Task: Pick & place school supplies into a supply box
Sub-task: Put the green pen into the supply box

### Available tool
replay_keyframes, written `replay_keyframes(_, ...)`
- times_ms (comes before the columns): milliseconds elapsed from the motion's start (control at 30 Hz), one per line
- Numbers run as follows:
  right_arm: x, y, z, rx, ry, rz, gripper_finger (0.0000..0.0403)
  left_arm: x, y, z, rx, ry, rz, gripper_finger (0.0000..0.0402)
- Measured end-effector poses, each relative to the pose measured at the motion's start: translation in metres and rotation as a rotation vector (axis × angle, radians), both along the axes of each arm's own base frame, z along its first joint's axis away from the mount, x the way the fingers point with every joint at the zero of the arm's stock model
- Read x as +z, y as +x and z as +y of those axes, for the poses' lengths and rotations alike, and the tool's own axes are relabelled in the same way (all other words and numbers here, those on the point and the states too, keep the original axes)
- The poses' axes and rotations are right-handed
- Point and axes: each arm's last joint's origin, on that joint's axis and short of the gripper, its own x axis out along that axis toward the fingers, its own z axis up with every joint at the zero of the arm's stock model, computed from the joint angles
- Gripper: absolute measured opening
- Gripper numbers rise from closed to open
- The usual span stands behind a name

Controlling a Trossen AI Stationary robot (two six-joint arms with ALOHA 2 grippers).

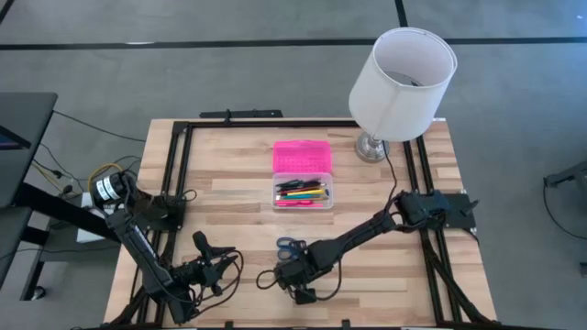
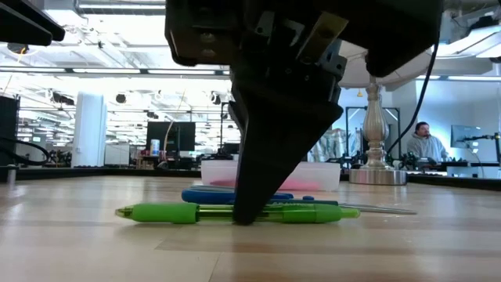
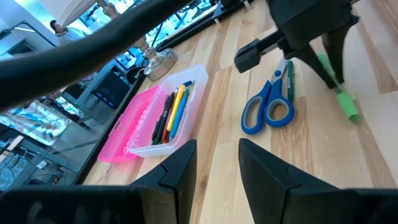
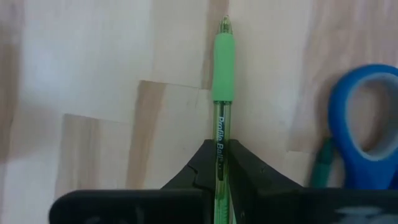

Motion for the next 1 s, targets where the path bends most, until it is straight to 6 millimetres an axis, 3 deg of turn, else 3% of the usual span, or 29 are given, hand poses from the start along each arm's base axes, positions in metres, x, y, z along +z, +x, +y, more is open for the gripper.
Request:
replay_keyframes(467, 0.018, 0.000, 0.021, 0.119, -0.035, -0.074, 0.0010, 0.000, 0.000, 0.000, 0.000, 0.000, 0.001, 0.0114)
replay_keyframes(700, 0.038, -0.002, 0.016, 0.090, -0.168, -0.038, 0.0009, 0.000, 0.000, 0.000, 0.000, -0.001, 0.001, 0.0114)
replay_keyframes(1000, 0.075, 0.002, -0.011, -0.030, -0.427, -0.039, 0.0010, 0.000, 0.000, 0.000, 0.000, -0.001, 0.001, 0.0114)
